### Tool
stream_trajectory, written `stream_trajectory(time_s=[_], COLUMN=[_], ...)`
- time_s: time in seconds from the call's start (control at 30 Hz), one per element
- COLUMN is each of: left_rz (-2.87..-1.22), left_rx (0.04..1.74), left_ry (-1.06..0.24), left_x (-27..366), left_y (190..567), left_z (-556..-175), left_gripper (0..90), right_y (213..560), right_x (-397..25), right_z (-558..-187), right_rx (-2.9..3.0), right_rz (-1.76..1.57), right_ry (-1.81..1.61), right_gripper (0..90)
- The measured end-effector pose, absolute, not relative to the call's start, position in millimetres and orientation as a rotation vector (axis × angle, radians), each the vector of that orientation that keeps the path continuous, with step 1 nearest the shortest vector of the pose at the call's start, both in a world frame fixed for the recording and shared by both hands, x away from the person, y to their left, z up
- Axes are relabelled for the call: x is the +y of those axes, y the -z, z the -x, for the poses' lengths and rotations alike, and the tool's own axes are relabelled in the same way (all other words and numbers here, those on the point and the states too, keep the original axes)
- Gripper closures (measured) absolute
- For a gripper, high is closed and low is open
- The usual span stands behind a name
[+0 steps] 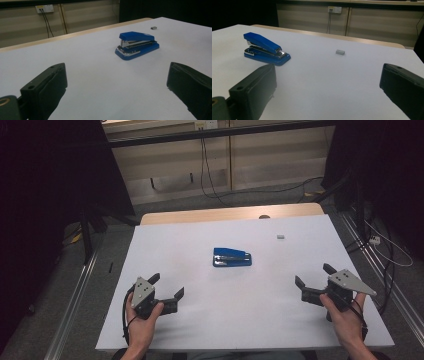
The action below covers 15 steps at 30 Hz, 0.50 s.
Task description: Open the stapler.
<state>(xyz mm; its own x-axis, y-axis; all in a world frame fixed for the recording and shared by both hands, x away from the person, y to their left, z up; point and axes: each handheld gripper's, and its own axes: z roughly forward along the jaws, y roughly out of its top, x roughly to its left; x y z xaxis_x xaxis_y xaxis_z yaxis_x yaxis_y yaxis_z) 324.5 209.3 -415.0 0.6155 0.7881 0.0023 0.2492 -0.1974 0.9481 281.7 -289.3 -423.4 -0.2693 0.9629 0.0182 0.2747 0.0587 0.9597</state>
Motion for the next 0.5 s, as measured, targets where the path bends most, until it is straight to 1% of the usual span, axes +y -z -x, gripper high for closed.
stream_trajectory(time_s=[0.4,0.5], left_rz=[-1.778,-1.792], left_rx=[0.864,0.871], left_ry=[-0.588,-0.554], left_x=[206.8,206.7], left_y=[415.9,416.3], left_z=[-326.7,-328.6], left_gripper=[3.6,4.5], right_y=[425.0,424.4], right_x=[-283.8,-283.2], right_z=[-284.2,-283.4], right_rx=[1.672,1.666], right_rz=[-1.264,-1.264], right_ry=[-1.252,-1.257], right_gripper=[0.5,1.2])
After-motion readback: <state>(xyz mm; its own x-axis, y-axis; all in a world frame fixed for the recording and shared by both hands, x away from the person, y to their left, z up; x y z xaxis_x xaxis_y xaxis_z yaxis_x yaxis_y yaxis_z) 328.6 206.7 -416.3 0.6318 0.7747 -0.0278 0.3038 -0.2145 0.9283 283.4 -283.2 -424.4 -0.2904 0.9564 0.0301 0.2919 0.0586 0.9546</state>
